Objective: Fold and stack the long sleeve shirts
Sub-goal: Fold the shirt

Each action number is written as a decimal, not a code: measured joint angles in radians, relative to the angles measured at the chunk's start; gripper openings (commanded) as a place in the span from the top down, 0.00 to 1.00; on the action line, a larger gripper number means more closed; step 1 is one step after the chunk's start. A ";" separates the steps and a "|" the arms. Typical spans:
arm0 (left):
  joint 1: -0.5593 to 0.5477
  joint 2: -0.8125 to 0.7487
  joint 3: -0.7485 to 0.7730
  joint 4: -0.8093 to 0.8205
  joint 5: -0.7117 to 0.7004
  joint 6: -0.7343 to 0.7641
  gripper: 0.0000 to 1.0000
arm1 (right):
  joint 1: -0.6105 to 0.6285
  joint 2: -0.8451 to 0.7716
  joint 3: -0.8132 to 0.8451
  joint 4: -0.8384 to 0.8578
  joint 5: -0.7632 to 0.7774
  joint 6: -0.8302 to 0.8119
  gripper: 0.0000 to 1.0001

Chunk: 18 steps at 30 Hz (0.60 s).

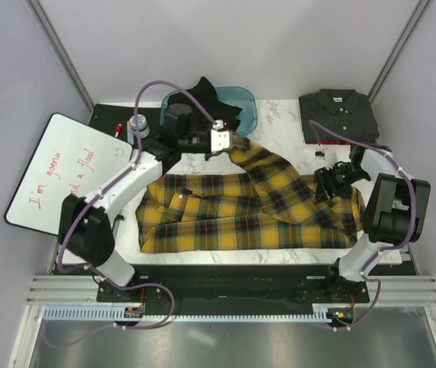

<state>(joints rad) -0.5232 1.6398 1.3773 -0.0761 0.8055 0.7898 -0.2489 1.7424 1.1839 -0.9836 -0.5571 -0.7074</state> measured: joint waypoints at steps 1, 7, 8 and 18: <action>0.007 -0.039 -0.034 -0.039 0.044 0.041 0.98 | 0.005 0.001 -0.007 0.008 0.005 0.006 0.40; 0.029 -0.269 -0.196 -0.322 0.211 0.328 0.98 | 0.011 0.034 -0.036 0.050 0.070 0.040 0.44; 0.032 -0.298 -0.217 -0.398 0.232 0.410 0.98 | 0.011 0.039 -0.039 0.057 0.084 0.043 0.45; 0.188 -0.283 -0.338 -0.921 0.204 1.019 0.98 | 0.011 0.045 -0.072 0.108 0.151 0.075 0.54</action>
<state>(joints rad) -0.3355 1.3567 1.0393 -0.9970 1.0092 1.8084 -0.2379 1.7874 1.1122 -0.8761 -0.4057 -0.6323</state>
